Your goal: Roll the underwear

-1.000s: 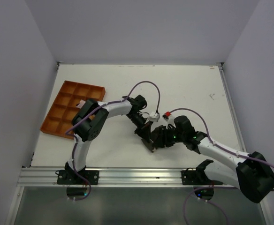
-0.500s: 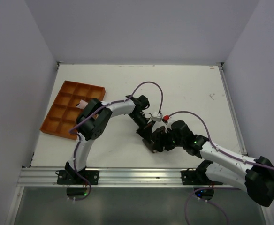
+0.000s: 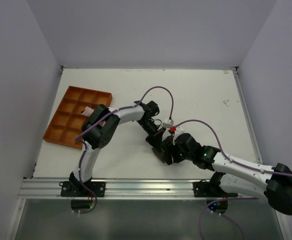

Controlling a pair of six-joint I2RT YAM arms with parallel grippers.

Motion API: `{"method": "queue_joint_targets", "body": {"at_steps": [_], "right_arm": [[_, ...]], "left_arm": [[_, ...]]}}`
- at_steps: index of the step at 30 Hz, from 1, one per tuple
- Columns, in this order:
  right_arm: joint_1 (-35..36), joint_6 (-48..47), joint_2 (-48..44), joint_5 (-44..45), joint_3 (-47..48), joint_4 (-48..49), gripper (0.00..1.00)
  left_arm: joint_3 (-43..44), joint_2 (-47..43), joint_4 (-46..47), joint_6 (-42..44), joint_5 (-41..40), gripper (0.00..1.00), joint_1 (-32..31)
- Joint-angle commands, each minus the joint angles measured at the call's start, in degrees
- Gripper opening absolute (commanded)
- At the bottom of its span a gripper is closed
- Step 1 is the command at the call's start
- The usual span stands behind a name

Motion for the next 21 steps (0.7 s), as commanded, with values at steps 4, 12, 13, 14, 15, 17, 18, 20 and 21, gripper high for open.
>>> {"method": "queue_joint_targets", "body": {"at_steps": [4,12,13,14,15,17,18,20,21], "right_arm": [[0.75,3.70,-5.81,4.65,0.61,1.27,0.64],[3.99,-2.18,-3.10,7.99,4.03,-2.08,0.65],[5.22,-2.71,-2.74,8.69,4.82,-2.17,0.65],[5.84,-3.41,-2.48,9.40,5.08,-2.25,0.65],[6.28,-3.68,-1.26,10.80,5.78,-2.25,0.65],[7.86,-4.03,0.33,12.12,6.23,-2.52,0.65],[8.47,-4.30,1.55,13.87,6.49,-2.52,0.65],[10.50,-4.56,2.44,14.68,6.49,-1.82,0.65],[10.94,-4.65,3.58,14.94,6.41,-1.55,0.65]], "left_arm": [[1.37,1.34,1.58,-0.65,-3.53,0.00,-1.37],[2.69,2.74,1.85,-3.28,-4.67,0.00,-1.37],[2.87,2.83,1.85,-3.55,-4.94,0.00,-1.37],[3.22,3.00,1.85,-4.33,-5.11,0.00,-1.37],[3.31,3.35,1.76,-4.69,-5.20,0.00,-1.37],[3.74,3.71,1.76,-5.74,-5.55,0.00,-1.37],[3.92,4.14,1.76,-6.01,-5.55,0.00,-1.37],[4.10,4.50,1.24,-6.53,-5.38,0.00,-1.46],[4.10,4.67,1.06,-6.62,-5.38,0.00,-1.46]]}}
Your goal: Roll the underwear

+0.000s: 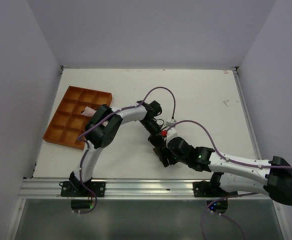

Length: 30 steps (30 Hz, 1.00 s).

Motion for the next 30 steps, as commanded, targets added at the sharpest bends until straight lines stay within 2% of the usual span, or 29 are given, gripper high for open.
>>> {"method": "queue_joint_targets", "body": {"at_steps": [1,9,15,19,25,26,27,28,30], "right_arm": [[2.17,-1.55,2.34,4.45,1.88,1.20,0.65],[2.79,-3.65,9.11,7.88,4.69,0.50,0.64],[3.14,-4.80,11.49,6.74,6.54,1.91,0.61],[4.54,-3.66,11.40,5.16,5.75,3.92,0.52],[6.22,-0.49,13.24,4.89,3.47,5.68,0.46],[6.13,-0.06,13.24,5.24,3.38,5.69,0.43],[6.22,0.21,13.24,5.76,3.38,5.69,0.35],[6.13,0.39,13.77,6.90,3.46,5.08,0.31],[6.13,0.56,14.91,7.53,4.34,3.76,0.27]], "left_arm": [[1.06,2.60,1.37,-0.50,-4.68,0.00,-0.44],[1.59,3.39,1.37,-4.19,-5.82,0.00,-0.44],[1.59,3.57,2.06,-7.00,-6.09,0.00,-0.44],[1.67,3.30,2.95,-10.08,-6.53,0.00,-0.44],[0.62,3.13,4.88,-14.30,-6.36,0.00,-0.35],[0.62,3.30,4.97,-14.91,-6.00,0.00,-0.35],[0.62,3.48,5.40,-15.79,-5.74,0.00,-0.35],[0.97,3.56,5.23,-17.10,-5.30,0.00,-0.26],[0.88,3.83,5.15,-17.38,-2.85,0.00,0.09]]}}
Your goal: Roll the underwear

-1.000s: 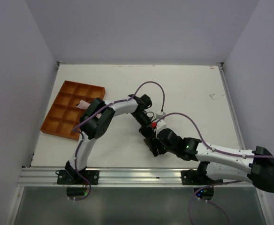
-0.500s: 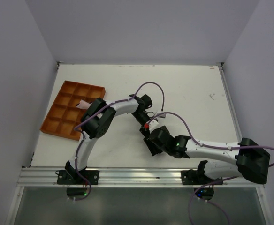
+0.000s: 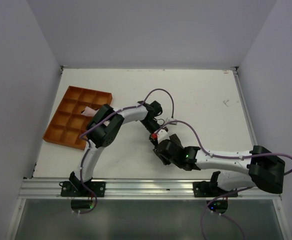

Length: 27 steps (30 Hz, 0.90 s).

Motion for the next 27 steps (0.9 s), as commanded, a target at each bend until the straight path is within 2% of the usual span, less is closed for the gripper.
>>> {"method": "queue_joint_targets", "body": {"at_steps": [1,3,6,8,9,10,17,18,19,23,27], "right_arm": [[1.00,2.71,2.91,-0.28,0.63,1.37,0.26],[1.00,3.23,3.18,-0.10,0.45,1.63,0.15],[1.00,4.72,2.22,-0.98,-0.78,2.60,0.08],[1.00,5.16,1.34,-1.76,-1.57,3.48,0.03],[1.00,5.60,0.99,-1.77,-2.18,3.92,0.00],[0.82,5.95,0.29,-1.86,-2.79,4.88,0.00],[-2.34,8.51,-4.20,-8.00,-7.11,12.35,0.00],[-2.69,8.51,-3.76,-8.44,-7.19,12.44,0.00],[-2.87,8.68,-3.33,-9.41,-7.20,12.45,0.00],[-3.39,10.17,-3.32,-11.00,-8.86,16.75,0.00],[-4.88,11.93,-4.63,-12.58,-11.14,20.08,0.00]], "left_arm": [[-0.21,2.25,4.14,-2.91,-1.11,0.00,0.22],[0.58,3.31,1.87,-2.48,0.38,0.02,0.57],[0.67,3.31,1.76,-1.77,1.00,0.04,1.28],[-2.64,0.00,6.04,-6.31,-3.28,0.00,2.07],[-4.32,-1.51,11.73,-7.91,-6.70,0.06,2.24],[-5.12,-2.74,13.53,-9.92,-7.69,0.18,2.42],[-3.64,-5.12,15.92,-12.41,-8.23,0.26,6.36],[-3.81,-5.47,15.66,-12.14,-8.31,0.35,6.90],[-3.99,-6.43,15.74,-11.97,-8.49,0.40,7.51],[-5.22,-8.99,16.70,-11.88,-7.43,0.38,11.12],[-6.62,-11.54,16.97,-11.88,-10.50,0.37,13.40]]}}
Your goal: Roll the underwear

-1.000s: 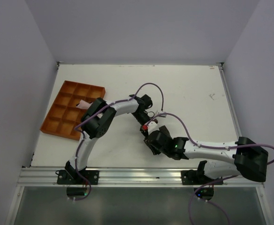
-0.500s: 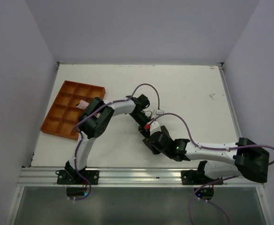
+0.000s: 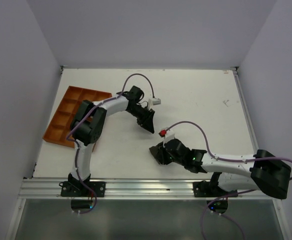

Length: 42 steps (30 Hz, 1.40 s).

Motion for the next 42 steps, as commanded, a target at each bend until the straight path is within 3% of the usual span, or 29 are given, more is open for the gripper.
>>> {"method": "queue_joint_targets", "body": {"at_steps": [1,4,7,12,22,27,31,42], "right_arm": [[-1.30,3.97,-1.86,-4.16,-3.17,4.07,0.00],[-4.38,6.61,-3.10,-6.71,-6.25,6.80,0.00],[-6.58,8.20,-4.24,-8.21,-8.45,8.47,0.00],[-10.43,12.85,-7.22,-10.66,-13.01,12.85,0.00],[-21.69,11.90,-2.67,-23.66,-12.41,14.27,0.00],[-26.09,12.68,3.57,-35.62,-12.40,21.89,0.00],[-26.97,15.14,8.23,-41.60,-13.46,29.37,0.01],[-28.03,15.94,16.74,-49.25,-13.55,36.41,0.01]], "left_arm": [[-2.09,-5.70,2.90,-0.08,-3.93,0.37,2.34],[-5.61,-8.86,4.82,0.01,-4.11,0.36,3.58],[-14.81,-13.77,9.91,-1.38,-3.67,0.36,3.58],[-24.50,-20.56,23.19,-5.43,-1.57,0.38,3.58],[-25.84,-18.63,26.27,-6.05,0.81,0.34,2.18],[-26.19,-17.67,27.07,-5.35,1.33,0.36,1.56],[-27.24,-17.75,26.45,-3.95,2.04,0.37,0.95],[-31.11,-19.78,26.45,-0.52,3.10,0.37,-0.89]]}}
